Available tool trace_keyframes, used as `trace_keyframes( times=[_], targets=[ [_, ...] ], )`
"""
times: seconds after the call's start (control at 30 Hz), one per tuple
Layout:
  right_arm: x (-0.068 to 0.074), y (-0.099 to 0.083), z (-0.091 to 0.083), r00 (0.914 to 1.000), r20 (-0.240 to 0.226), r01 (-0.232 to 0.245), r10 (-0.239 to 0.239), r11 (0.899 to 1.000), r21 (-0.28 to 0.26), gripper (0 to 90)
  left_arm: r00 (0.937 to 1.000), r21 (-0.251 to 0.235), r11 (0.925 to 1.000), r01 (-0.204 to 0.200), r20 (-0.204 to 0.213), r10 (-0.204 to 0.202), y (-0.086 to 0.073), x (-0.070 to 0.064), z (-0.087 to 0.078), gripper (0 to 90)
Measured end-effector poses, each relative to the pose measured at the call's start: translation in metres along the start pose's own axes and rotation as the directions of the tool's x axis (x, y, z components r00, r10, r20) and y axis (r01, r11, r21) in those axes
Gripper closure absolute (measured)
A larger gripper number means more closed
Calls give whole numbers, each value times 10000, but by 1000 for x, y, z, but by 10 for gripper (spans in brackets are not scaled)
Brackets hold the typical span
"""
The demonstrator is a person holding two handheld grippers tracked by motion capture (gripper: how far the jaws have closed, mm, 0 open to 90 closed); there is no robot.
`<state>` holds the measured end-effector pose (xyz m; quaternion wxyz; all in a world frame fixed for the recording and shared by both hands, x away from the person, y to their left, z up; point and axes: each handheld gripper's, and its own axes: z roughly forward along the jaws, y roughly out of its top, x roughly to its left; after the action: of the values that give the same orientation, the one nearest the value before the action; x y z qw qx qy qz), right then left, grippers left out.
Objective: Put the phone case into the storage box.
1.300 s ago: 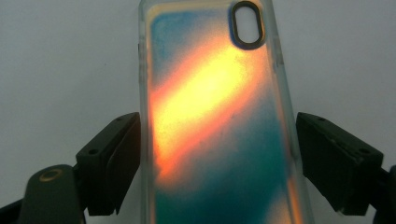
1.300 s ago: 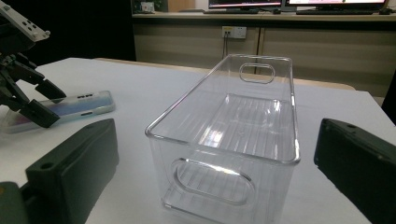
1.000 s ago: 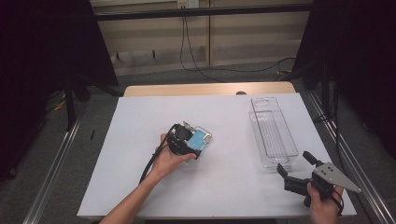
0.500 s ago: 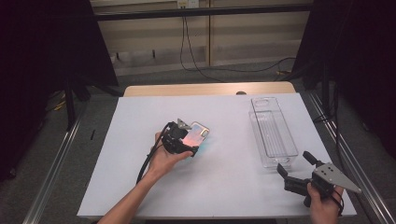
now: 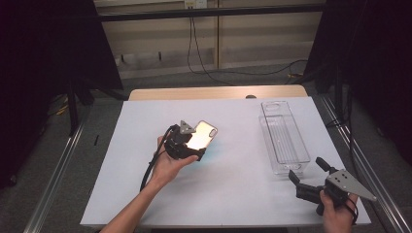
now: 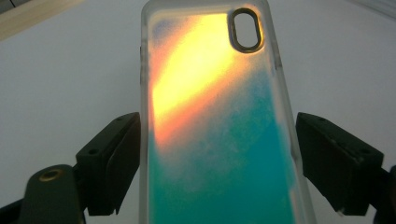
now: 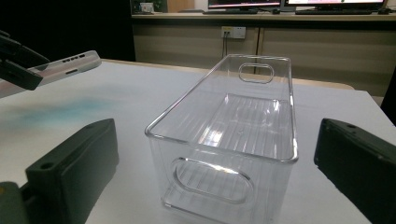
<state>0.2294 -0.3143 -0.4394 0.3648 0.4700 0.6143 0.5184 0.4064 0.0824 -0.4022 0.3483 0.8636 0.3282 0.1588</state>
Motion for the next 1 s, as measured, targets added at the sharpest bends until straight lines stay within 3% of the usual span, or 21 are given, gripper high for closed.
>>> trace_keyframes(
  times=[0.23, 0.43, 0.63, 0.7, 0.83, 1.0],
  targets=[
    [0, 1, -1, 10000, -23, 59, -59, 10000, -18, 0, 9999, -495, 9988, -29, -124, 23, -1, -4, -8, 170],
    [1, 0, -1, 10000, -24, 14, -14, 10000, 18, 0, 9994, -794, 9968, 1, -333, -27, -4, 0, -16, 170],
    [2, 0, -2, 10000, -72, -40, 40, 10000, 7, 0, 9981, -1415, 9899, -37, -613, -50, -10, 4, -32, 170],
    [3, 1, -1, 9999, -113, -35, 34, 10000, -45, 0, 9978, -1452, 9894, -3, -655, -94, -15, 5, -36, 170],
    [6, 1, -1, 9998, -173, 8, -8, 10000, 33, 0, 9979, -1067, 9941, 169, -611, -236, -23, 6, -36, 170],
    [13, 1, 1, 9993, -354, 108, -99, 9996, 245, 0, 9982, -1099, 9938, -180, -585, 116, -32, 0, -42, 171]
  ],
)
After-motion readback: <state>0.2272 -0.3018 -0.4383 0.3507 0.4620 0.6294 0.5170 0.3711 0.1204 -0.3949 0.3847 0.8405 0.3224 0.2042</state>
